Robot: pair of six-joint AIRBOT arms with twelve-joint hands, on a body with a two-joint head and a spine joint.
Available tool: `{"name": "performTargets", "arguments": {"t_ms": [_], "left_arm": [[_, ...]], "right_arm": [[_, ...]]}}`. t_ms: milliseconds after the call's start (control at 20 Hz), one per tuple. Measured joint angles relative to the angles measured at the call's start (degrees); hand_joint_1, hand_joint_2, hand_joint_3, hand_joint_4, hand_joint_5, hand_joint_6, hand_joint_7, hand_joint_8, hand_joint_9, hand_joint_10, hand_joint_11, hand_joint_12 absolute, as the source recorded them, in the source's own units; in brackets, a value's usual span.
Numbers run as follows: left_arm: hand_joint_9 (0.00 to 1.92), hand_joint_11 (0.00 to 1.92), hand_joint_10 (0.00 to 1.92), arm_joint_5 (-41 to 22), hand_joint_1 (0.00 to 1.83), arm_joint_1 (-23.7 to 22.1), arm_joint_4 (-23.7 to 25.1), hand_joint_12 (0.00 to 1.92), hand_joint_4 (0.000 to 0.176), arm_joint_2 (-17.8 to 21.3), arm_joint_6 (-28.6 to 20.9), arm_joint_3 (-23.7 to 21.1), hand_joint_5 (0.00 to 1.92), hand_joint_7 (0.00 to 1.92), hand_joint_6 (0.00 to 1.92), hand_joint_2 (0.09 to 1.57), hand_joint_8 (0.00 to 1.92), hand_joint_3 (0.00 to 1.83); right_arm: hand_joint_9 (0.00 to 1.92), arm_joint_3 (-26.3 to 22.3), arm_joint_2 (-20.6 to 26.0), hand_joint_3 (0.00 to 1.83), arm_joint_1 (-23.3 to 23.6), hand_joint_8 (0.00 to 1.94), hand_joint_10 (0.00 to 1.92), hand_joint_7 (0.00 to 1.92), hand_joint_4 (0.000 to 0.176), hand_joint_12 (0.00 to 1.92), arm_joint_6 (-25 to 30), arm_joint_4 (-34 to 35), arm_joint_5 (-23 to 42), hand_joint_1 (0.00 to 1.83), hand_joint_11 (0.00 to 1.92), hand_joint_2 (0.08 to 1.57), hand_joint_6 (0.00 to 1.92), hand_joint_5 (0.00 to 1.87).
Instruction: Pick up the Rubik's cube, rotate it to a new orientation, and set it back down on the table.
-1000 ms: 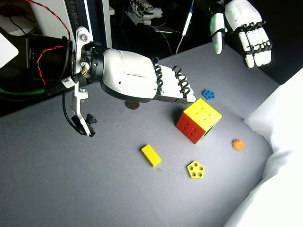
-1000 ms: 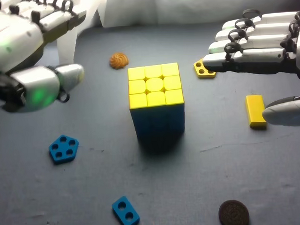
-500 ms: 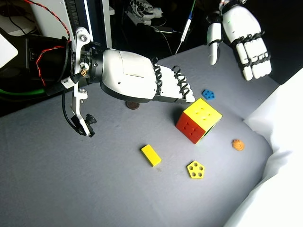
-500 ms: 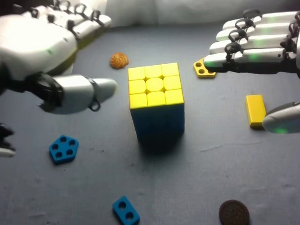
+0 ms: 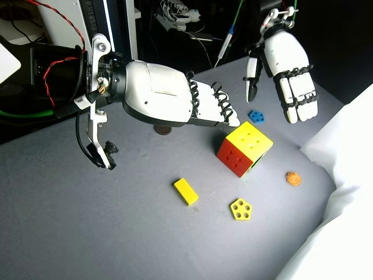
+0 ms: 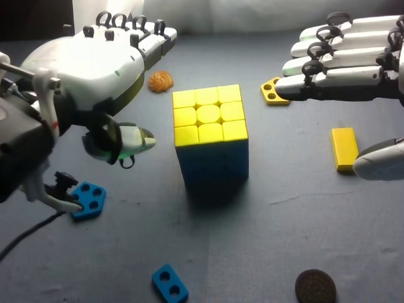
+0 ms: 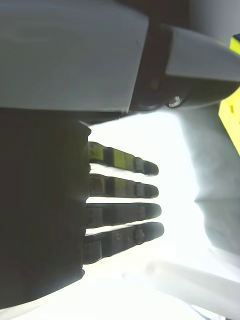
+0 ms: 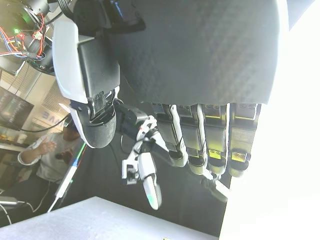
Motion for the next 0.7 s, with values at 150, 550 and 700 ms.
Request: {"name": "performTargets", "arguments": {"t_ms": [150,550,700], "left_arm": [[0.00,0.01,0.00,-3.5,1.06,0.0,-5.3,0.01,0.000,-2.8,2.8,0.1,0.00,0.00,0.00,1.16,0.00,0.02],[0.00,0.00,0.00,-9.7,1.05,0.0,-12.3,0.00,0.000,-8.3,3.6,1.4,0.00,0.00,0.00,1.12,0.00,0.00],[0.00,0.00,0.00,-10.2,1.04,-0.3,-13.3,0.00,0.000,-9.7,3.7,2.4,0.00,0.00,0.00,1.15,0.00,0.01]], "right_arm": [[0.02,0.0,0.0,0.00,0.0,0.01,0.01,0.06,0.000,0.00,-0.2,0.0,0.1,0.00,0.00,1.28,0.03,0.08],[0.01,-0.1,0.0,0.00,-0.4,0.01,0.00,0.02,0.000,0.00,-0.4,-0.2,0.3,0.00,0.00,1.28,0.00,0.00],[0.03,-0.1,0.0,0.00,-0.4,0.01,0.01,0.02,0.000,0.00,-0.4,-0.1,0.3,0.00,0.00,1.28,0.00,0.01]]}}
